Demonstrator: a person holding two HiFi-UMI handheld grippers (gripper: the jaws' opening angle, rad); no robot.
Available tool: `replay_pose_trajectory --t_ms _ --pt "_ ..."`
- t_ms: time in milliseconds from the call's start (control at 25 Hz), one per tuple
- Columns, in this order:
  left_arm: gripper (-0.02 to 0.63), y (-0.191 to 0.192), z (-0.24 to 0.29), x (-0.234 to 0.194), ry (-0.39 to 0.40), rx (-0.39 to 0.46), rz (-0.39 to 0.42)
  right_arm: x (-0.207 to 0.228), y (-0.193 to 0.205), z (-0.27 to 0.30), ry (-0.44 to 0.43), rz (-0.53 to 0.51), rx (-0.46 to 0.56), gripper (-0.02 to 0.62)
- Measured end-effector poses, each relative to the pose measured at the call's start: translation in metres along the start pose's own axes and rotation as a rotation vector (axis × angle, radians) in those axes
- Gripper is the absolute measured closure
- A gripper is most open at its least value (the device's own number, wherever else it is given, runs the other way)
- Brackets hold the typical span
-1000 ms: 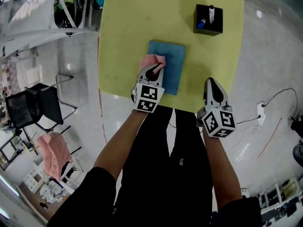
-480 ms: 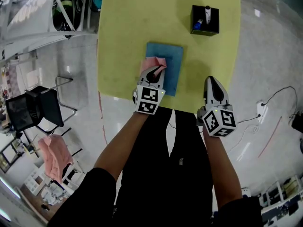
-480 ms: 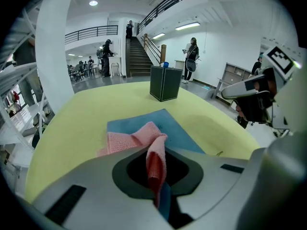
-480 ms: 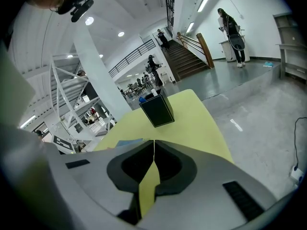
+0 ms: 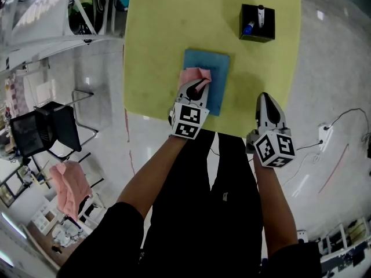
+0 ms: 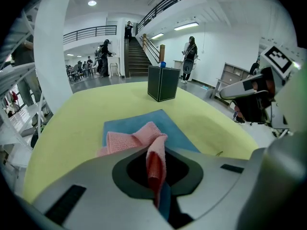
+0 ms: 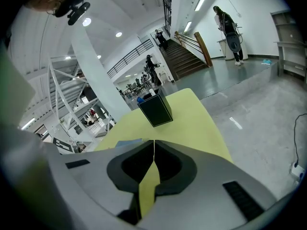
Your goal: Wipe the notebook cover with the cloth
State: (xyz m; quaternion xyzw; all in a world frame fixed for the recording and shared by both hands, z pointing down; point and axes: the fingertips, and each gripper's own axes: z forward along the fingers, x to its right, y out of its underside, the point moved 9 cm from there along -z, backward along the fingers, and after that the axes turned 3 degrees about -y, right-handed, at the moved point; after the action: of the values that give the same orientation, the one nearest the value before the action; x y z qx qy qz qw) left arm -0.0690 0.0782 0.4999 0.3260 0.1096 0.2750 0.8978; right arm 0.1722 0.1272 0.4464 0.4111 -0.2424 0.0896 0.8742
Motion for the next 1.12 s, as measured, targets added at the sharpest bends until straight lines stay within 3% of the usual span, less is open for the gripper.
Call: replay_pose_trajectory --t_ms 1120 --pt "0.575 -0.007 0.008 0.021 0.008 -0.006 -0.007 0.022 -0.010 0.007 0.018 0.028 0.000 0.563"
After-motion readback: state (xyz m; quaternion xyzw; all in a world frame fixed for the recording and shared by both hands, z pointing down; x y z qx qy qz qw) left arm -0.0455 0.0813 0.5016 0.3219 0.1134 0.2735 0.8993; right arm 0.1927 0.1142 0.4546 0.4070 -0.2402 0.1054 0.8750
